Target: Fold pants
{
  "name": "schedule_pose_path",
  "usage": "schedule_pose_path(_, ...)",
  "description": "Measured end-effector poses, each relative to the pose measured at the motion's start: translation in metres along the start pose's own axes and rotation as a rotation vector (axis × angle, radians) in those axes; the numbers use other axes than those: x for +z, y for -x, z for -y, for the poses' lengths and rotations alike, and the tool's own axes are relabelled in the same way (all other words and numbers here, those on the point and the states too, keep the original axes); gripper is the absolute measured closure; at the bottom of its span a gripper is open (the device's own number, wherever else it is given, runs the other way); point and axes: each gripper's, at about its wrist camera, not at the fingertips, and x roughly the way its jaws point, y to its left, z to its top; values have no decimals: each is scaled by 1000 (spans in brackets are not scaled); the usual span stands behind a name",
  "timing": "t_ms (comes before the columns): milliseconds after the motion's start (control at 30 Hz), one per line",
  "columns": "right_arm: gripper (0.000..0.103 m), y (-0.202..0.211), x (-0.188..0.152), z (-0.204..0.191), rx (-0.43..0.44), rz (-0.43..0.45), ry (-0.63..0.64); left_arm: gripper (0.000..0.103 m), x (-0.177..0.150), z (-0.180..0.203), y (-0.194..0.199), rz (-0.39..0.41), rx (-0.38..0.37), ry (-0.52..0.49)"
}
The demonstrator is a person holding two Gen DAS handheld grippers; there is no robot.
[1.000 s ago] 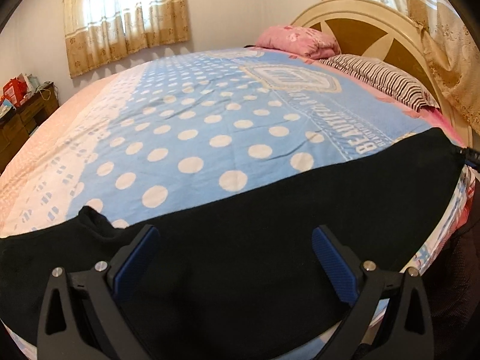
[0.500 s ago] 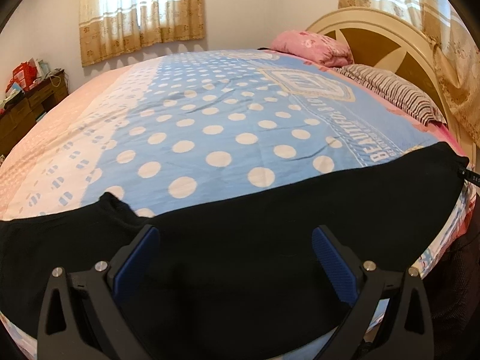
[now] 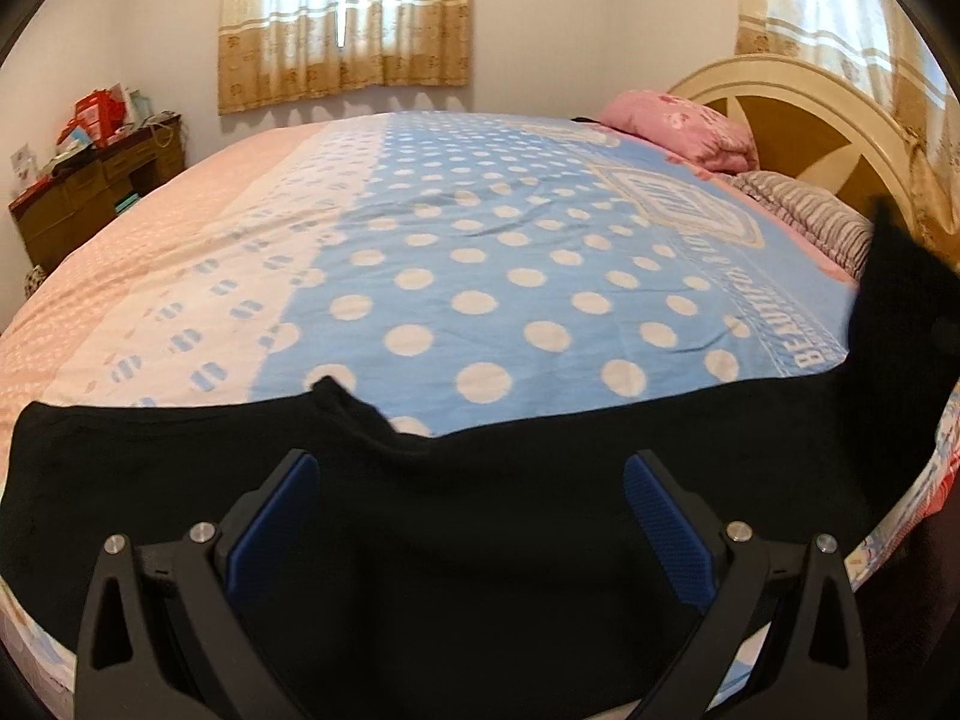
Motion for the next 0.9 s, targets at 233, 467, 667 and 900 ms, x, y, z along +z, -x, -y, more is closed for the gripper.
schedule_pose_path(233, 85, -75, -55, -67, -1, -138, 177, 0, -5, -25, 6, 4, 41, 27)
schedule_pose_path(467, 37, -54, -55, -86, 200, -153, 239, 0, -12, -44, 0, -19, 68, 62)
schedule_pose_path(667, 94, -48, -17, -32, 155, -39, -1, 0, -15, -40, -1, -16, 53, 37)
schedule_pose_path(900, 94, -127, -21, -39, 150, -131, -40, 0, -17, -29, -5, -29, 47, -3)
